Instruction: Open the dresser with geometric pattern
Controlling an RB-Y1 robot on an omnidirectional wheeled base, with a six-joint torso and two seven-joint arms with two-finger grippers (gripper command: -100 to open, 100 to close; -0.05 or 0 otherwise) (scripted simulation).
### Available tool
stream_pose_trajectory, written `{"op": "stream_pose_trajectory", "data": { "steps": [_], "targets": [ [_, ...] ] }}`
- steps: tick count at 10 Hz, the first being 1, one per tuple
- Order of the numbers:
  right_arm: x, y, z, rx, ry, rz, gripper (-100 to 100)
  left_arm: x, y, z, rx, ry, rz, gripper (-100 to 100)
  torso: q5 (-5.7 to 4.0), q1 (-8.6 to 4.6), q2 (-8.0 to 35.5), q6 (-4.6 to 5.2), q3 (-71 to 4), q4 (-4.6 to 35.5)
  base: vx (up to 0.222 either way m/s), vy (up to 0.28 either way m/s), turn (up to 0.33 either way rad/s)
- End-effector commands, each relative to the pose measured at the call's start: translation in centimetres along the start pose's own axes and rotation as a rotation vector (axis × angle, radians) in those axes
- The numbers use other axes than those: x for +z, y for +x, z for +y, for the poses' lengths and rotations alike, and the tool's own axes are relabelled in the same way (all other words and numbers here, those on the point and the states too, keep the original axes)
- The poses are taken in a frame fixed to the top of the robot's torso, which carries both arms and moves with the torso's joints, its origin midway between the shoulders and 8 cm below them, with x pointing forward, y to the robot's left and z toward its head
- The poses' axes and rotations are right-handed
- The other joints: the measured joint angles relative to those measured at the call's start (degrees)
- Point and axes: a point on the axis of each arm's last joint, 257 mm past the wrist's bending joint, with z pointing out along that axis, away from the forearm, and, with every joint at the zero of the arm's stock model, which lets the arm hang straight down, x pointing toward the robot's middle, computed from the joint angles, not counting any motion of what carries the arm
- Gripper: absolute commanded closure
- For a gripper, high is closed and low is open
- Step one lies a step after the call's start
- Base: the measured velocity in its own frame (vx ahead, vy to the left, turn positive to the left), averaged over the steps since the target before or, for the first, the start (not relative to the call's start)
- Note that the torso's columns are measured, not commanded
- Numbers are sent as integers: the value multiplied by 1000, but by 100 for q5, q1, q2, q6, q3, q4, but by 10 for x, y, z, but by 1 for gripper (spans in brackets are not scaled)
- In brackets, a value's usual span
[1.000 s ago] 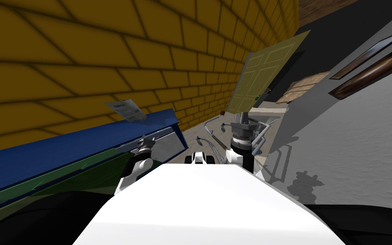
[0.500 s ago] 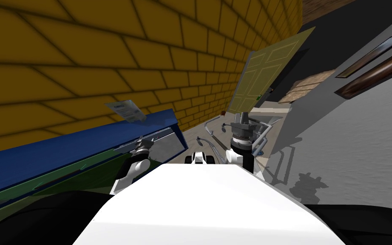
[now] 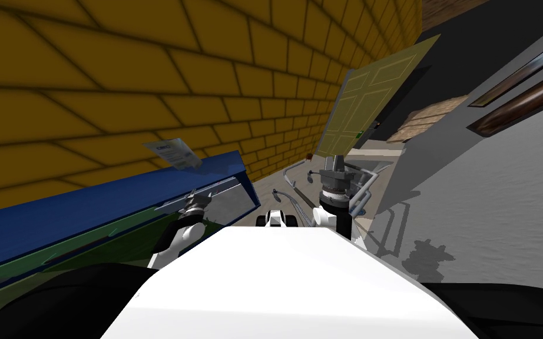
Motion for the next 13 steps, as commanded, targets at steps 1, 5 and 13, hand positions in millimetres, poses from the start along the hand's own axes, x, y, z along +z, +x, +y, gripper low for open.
{"op": "stream_pose_trajectory", "data": {
  "steps": [1, 5, 13],
  "targets": [
    [0, 0, 0, 0, 0, 0, 0, -8, -19, 13, 4, -55, -41, -100, 3, 5, -4, -3, -1, -2, 29, -23, 28],
    [0, 0, 0, 0, 0, 0, 0, -13, -26, 12, 7, -77, -57, -100, 7, 18, 7, -4, 6, 2, 16, -14, 16],
    [0, 0, 0, 0, 0, 0, 0, -17, -13, -19, 27, -45, -27, -100, 3, 20, 7, 3, 5, 8, 18, -8, 8]
  ]
}}
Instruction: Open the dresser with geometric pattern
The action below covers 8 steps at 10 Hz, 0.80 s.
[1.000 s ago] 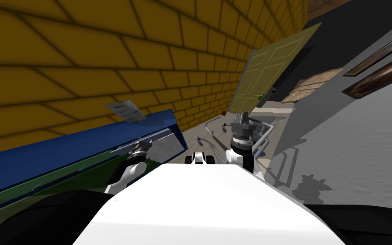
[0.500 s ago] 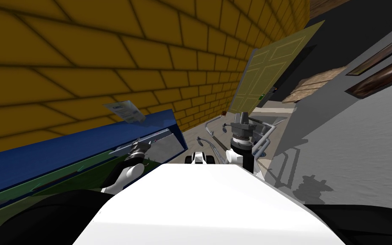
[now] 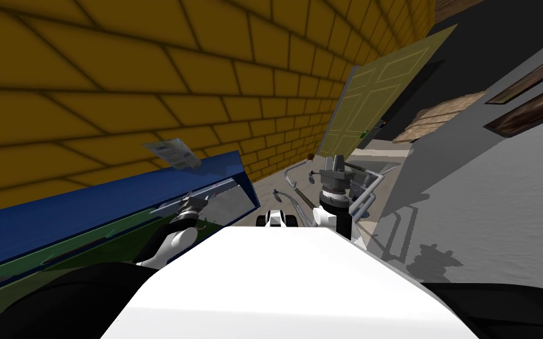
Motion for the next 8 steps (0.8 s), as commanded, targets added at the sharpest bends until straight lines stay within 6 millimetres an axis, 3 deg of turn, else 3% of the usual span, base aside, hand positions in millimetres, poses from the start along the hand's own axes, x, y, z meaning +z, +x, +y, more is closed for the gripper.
{"op": "stream_pose_trajectory", "data": {
  "steps": [1, 2, 3, 4, 5, 6, 7, 8],
  "targets": [
    [0, 0, 0, 0, 0, 0, 0, -7, 4, -18, 27, 13, 7, -100, -34, -43, -11, 14, -14, 12, 108, -3, -11],
    [0, 0, 0, 0, 0, 0, 0, -5, 6, -16, 20, 17, 12, -100, -62, -83, -16, 14, -22, 18, 53, 4, 14],
    [0, 0, 0, 0, 0, 0, 0, -3, 1, -7, 10, 5, 3, 100, -66, -104, 9, 25, -8, 24, -26, -3, 13],
    [0, 0, 0, 0, 0, 0, 0, 0, 0, 0, 0, 0, 0, 100, -78, -115, 43, 23, 11, 40, -81, -4, 8],
    [0, 0, 0, 0, 0, 0, 0, 0, 2, -5, 6, 7, 4, 100, -90, -125, 65, 22, 22, 52, -40, 1, -2],
    [0, 0, 0, 0, 0, 0, 0, -3, -10, 11, -6, -40, -24, -100, -96, -131, 46, 22, 11, 50, -2, 2, 19],
    [0, 0, 0, 0, 0, 0, 0, -6, -17, 19, -12, -64, -40, -100, -96, -131, 24, 21, -4, 43, 4, 0, 32],
    [0, 0, 0, 0, 0, 0, 0, -2, -13, 12, -7, -45, -28, -100, -95, -129, 16, 22, -10, 40, 0, 0, 0]
  ]
}}
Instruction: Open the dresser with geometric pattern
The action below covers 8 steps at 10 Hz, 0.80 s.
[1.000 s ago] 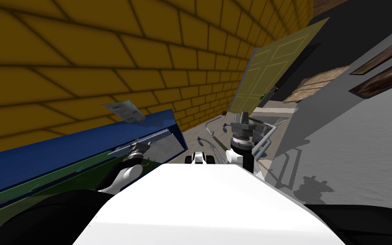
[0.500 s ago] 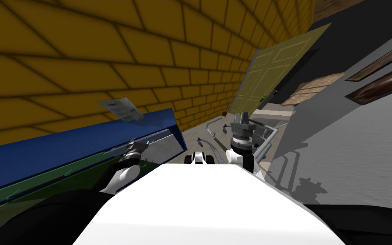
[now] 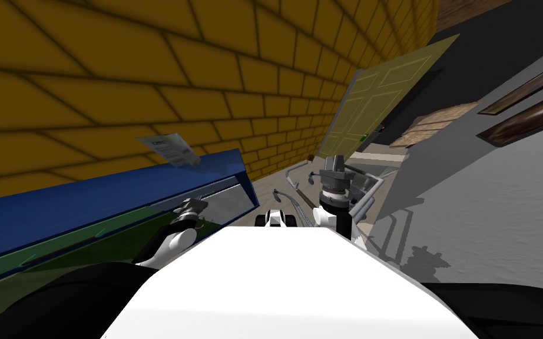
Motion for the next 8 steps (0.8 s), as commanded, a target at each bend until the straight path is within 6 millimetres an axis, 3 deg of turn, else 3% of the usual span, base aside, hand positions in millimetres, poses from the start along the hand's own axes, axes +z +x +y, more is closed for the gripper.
{"op": "stream_pose_trajectory", "data": {
  "steps": [1, 2, 3, 8],
  "targets": [
    [0, 0, 0, 0, 0, 0, 0, 1, -3, 1, -2, -4, -6, -100, -1, 0, 5, 1, 2, 1, 91, 45, -13],
    [0, 0, 0, 0, 0, 0, 0, 1, -2, 0, 0, -1, -4, -100, 10, 17, -18, 7, -7, -6, 55, 30, 4],
    [0, 0, 0, 0, 0, 0, 0, 1, -2, -1, 0, 1, -3, 100, 13, 15, -7, 7, -4, -6, 5, 2, -2],
    [0, 0, 0, 0, 0, 0, 0, -7, 6, -7, 2, 5, 13, 100, -52, -23, 99, -42, 48, 49, -137, -74, 26]
  ]
}}
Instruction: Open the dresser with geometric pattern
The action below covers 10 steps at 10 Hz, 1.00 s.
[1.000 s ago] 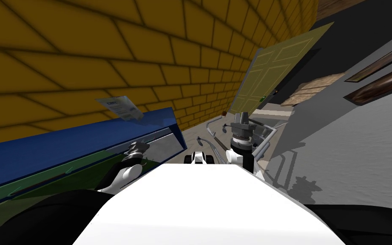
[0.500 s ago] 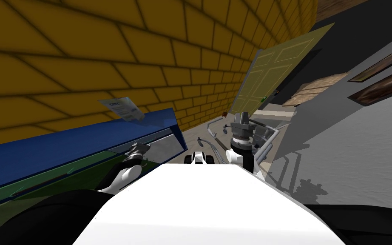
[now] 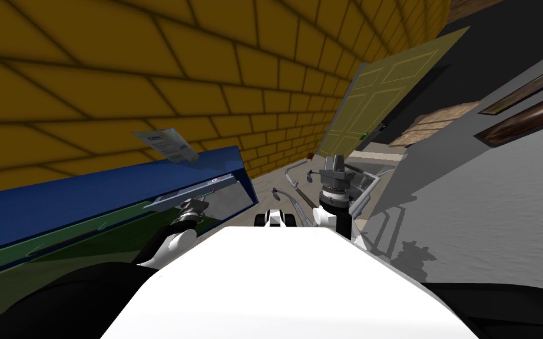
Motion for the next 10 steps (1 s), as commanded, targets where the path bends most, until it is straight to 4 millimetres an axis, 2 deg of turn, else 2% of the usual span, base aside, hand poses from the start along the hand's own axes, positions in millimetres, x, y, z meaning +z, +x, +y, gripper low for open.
{"op": "stream_pose_trajectory", "data": {
  "steps": [1, 2, 5, 9, 10],
  "targets": [
    [0, 0, 0, 0, 0, 0, 0, -2, 1, 1, -1, -3, 2, 100, -3, -1, -11, -4, -8, -1, -60, -39, -1],
    [0, 0, 0, 0, 0, 0, 0, -10, -1, -3, -9, -15, -2, -100, -1, 17, -53, 5, -32, -11, 14, 3, -14],
    [0, 0, 0, 0, 0, 0, 0, -22, -1, -18, -12, -16, -3, -100, 51, 27, -105, 41, -53, -50, 42, 0, 1],
    [0, 0, 0, 0, 0, 0, 0, -37, 3, -35, -13, -21, 1, -100, 9, -16, -63, 43, -37, -22, 40, 0, -2],
    [0, 0, 0, 0, 0, 0, 0, -37, -1, -25, -15, -38, -14, -100, -6, -34, -51, 41, -34, -14, 18, 7, 4]
  ]
}}
